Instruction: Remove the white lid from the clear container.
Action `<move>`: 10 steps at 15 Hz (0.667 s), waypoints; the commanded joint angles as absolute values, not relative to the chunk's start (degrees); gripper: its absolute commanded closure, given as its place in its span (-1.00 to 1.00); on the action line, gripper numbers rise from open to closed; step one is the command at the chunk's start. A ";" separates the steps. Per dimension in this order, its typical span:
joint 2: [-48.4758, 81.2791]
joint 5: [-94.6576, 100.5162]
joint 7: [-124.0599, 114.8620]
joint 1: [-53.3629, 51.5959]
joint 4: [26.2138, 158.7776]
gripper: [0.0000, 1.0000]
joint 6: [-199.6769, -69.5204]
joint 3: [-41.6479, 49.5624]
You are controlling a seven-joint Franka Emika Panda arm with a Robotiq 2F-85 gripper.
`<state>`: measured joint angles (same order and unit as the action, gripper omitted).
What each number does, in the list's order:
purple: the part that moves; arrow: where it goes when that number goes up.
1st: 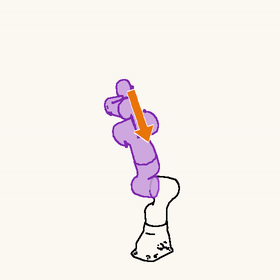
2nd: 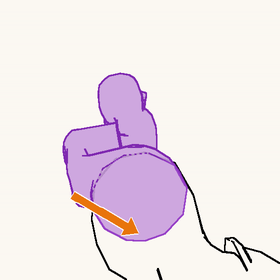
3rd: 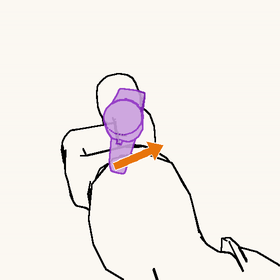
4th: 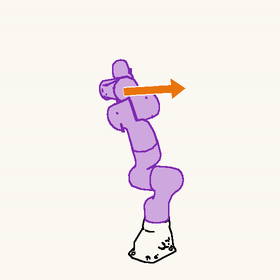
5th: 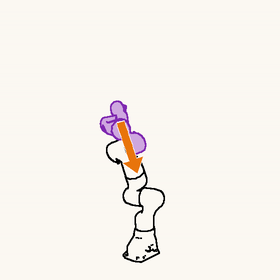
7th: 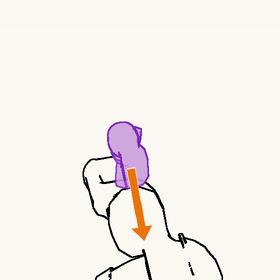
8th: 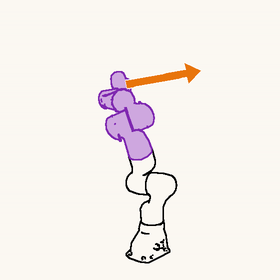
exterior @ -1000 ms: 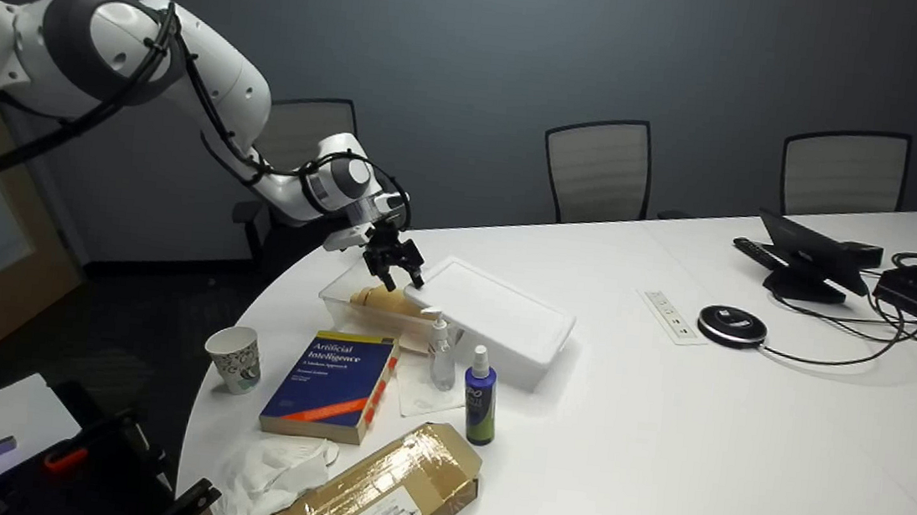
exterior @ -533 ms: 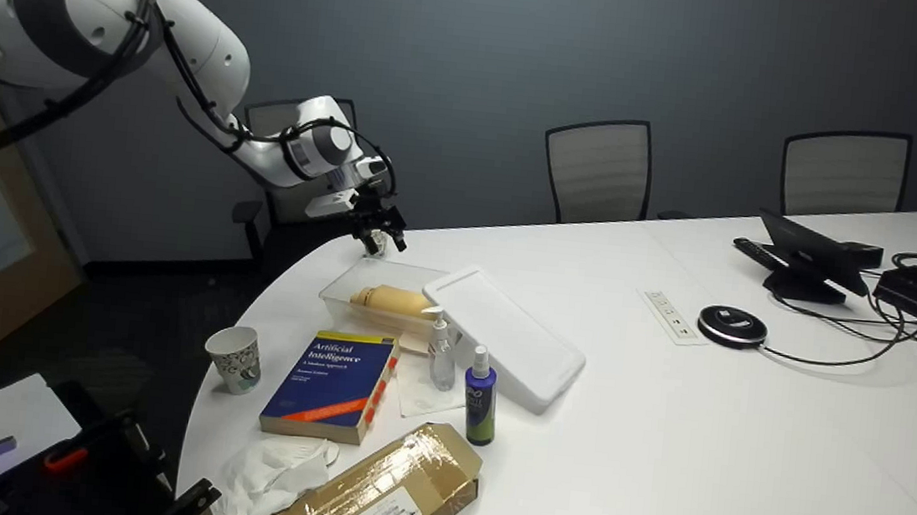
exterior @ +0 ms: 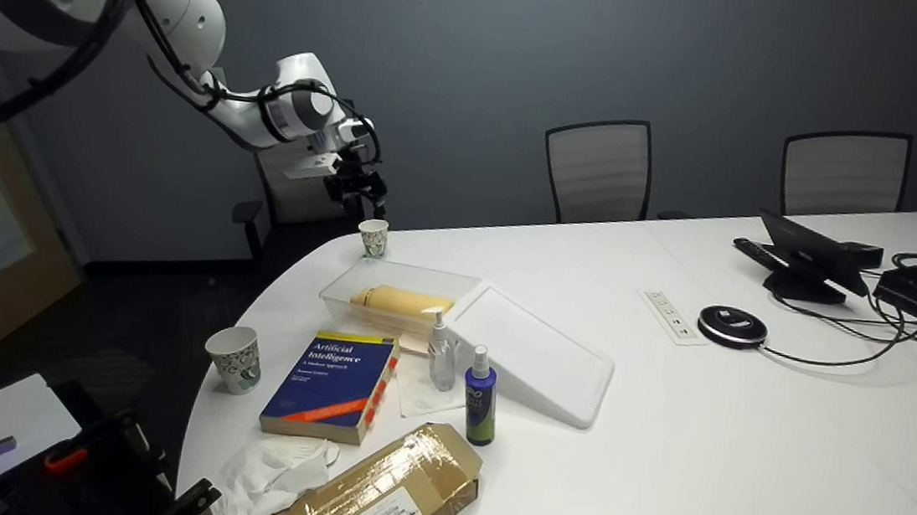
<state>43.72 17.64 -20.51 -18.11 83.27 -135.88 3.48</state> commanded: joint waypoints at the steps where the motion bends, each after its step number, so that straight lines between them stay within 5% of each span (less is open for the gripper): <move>1: 38.41 12.95 -16.68 -16.19 87.42 -1.00 -133.32 0.36; 10: 35.12 9.38 -15.75 -15.24 88.82 -1.00 -129.14 -1.00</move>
